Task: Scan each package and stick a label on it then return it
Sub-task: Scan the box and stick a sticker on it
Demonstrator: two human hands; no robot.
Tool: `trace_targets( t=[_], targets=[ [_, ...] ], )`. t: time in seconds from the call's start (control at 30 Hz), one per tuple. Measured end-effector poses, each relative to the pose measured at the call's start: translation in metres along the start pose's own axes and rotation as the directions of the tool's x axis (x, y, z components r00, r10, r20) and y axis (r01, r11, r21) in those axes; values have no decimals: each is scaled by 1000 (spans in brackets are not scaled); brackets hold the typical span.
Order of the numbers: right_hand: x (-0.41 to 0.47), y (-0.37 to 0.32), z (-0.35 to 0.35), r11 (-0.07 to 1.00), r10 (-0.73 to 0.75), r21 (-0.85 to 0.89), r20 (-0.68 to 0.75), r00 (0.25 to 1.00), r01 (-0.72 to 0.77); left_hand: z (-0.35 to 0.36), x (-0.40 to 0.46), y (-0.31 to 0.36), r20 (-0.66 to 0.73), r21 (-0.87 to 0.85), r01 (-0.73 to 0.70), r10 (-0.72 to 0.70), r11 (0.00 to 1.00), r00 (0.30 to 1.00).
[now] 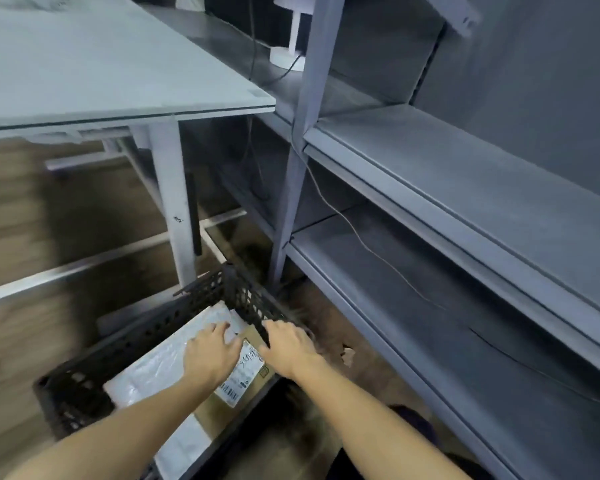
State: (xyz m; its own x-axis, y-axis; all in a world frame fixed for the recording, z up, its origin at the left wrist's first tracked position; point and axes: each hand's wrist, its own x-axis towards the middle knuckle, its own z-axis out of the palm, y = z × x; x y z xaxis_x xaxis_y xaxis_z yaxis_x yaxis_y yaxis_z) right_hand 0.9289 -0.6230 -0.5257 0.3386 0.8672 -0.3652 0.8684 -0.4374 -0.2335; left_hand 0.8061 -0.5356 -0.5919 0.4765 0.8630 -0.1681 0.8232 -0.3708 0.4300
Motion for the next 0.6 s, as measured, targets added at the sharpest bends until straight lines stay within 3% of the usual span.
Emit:
trace_targets(
  t=[0.23,0.6],
  targets=[
    [29,-5,74,1000,13,-6,174,985,-12,61,-1,-49,153,3,123,-122,992,981],
    [52,2,113,998,23,45,227,974,-35,97,9,-97,236,38,228,-230,973,944]
  ],
)
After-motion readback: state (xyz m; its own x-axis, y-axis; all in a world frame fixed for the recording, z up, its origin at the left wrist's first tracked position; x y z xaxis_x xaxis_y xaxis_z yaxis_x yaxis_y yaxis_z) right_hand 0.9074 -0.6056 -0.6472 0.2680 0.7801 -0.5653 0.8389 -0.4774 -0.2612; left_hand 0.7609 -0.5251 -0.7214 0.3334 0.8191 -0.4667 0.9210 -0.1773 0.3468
